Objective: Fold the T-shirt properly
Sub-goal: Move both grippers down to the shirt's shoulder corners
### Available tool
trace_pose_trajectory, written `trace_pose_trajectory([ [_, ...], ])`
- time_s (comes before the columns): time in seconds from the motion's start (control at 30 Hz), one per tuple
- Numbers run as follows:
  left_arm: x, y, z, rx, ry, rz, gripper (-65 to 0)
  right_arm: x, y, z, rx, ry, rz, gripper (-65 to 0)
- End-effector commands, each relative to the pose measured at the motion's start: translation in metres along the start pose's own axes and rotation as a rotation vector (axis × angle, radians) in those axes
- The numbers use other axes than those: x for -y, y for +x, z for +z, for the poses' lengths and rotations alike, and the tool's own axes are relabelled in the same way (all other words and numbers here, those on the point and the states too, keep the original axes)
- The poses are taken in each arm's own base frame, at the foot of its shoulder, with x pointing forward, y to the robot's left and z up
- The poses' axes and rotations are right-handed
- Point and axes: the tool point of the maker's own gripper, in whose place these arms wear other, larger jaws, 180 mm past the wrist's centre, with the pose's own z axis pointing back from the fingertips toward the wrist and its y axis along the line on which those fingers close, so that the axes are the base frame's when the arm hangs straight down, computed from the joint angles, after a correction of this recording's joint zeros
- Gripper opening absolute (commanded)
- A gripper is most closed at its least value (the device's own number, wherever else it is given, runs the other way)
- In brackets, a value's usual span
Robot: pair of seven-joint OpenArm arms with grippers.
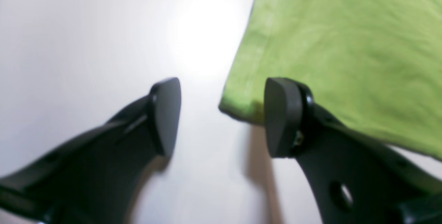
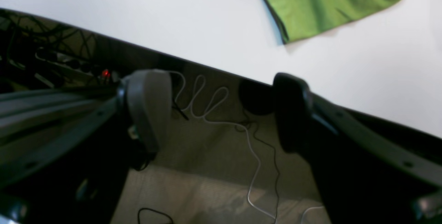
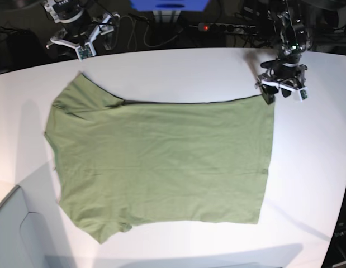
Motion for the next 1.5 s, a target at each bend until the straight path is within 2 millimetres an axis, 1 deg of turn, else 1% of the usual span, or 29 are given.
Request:
trace_pose_trajectory([
  [0.0, 0.001, 0.012, -0.001, 0.034, -0.005, -0.003, -28.0, 0.001, 0.004, 0.003, 0.02, 0.001, 0.007, -21.0],
  [0.13, -0.002, 0.003, -0.004, 0.008, -0.001, 0.012, -28.2, 0.0, 0.004, 0.003, 0.021, 0.001, 0.004, -21.0],
  [0.23, -0.002, 0.002, -0.005, 0.007, -0.001, 0.014, -28.3, -0.001, 0.005, 0.003, 0.021, 0.002, 0.001, -21.0],
  [0.33, 0.005, -0.001, -0.005, 0.0, -0.02, 0.004, -28.6, -0.001, 0.005, 0.003, 0.021, 0.002, 0.001, -21.0],
  [0.4, 0.011, -0.005, -0.005, -0.013, -0.037, -0.006, -31.6, -0.001, 0.005, 0.003, 0.021, 0.002, 0.001, -21.0],
  [0.47, 0.012, -0.008, -0.006, -0.02, -0.04, -0.006, -35.2, -0.001, 0.005, 0.003, 0.021, 0.002, 0.001, -20.9],
  [0.6, 0.014, -0.006, -0.007, -0.014, -0.043, -0.004, -37.0, -0.001, 0.005, 0.003, 0.021, 0.002, 0.001, -20.8],
  [0.63, 0.015, -0.006, -0.006, -0.013, -0.045, -0.003, -38.5, -0.001, 0.005, 0.003, 0.021, 0.002, 0.001, -20.9],
  [0.67, 0.015, -0.005, -0.006, -0.012, -0.045, -0.004, -41.5, -0.001, 0.005, 0.003, 0.021, 0.002, 0.001, -20.9],
  [0.73, 0.014, -0.005, -0.006, -0.012, -0.043, -0.002, -50.7, -0.001, 0.005, 0.003, 0.021, 0.002, 0.001, -20.9],
  [0.8, 0.013, -0.006, -0.007, -0.012, -0.04, 0.002, -62.1, 0.0, 0.004, 0.003, 0.021, -0.001, 0.001, -21.0],
  [0.83, 0.013, -0.006, -0.007, -0.014, -0.04, 0.003, -65.0, 0.001, 0.005, 0.003, 0.022, -0.001, 0.001, -21.0],
  [0.9, 0.013, -0.007, -0.007, -0.016, -0.039, 0.005, -65.0, 0.001, 0.007, 0.003, 0.028, -0.001, 0.002, -21.0],
  [1.03, 0.014, -0.005, -0.006, -0.009, -0.041, 0.003, -65.0, 0.008, 0.018, 0.001, 0.063, -0.023, 0.003, -20.5],
  [1.13, 0.013, -0.006, -0.006, -0.012, -0.04, 0.002, -65.0, 0.013, 0.029, -0.004, 0.089, -0.036, 0.008, -20.4],
  [1.23, 0.013, -0.007, -0.005, -0.014, -0.039, 0.002, -65.0, 0.024, 0.043, -0.008, 0.126, -0.064, 0.012, -20.3],
  [1.33, 0.013, -0.007, -0.005, -0.015, -0.039, 0.002, -65.0, 0.031, 0.058, -0.013, 0.164, -0.079, 0.017, -20.3],
  [1.4, 0.013, -0.007, -0.005, -0.015, -0.039, 0.002, -65.0, 0.035, 0.062, -0.019, 0.173, -0.088, 0.02, -20.3],
  [1.47, 0.013, -0.007, -0.005, -0.015, -0.039, 0.002, -65.0, 0.037, 0.06, -0.026, 0.163, -0.09, 0.018, -20.3],
])
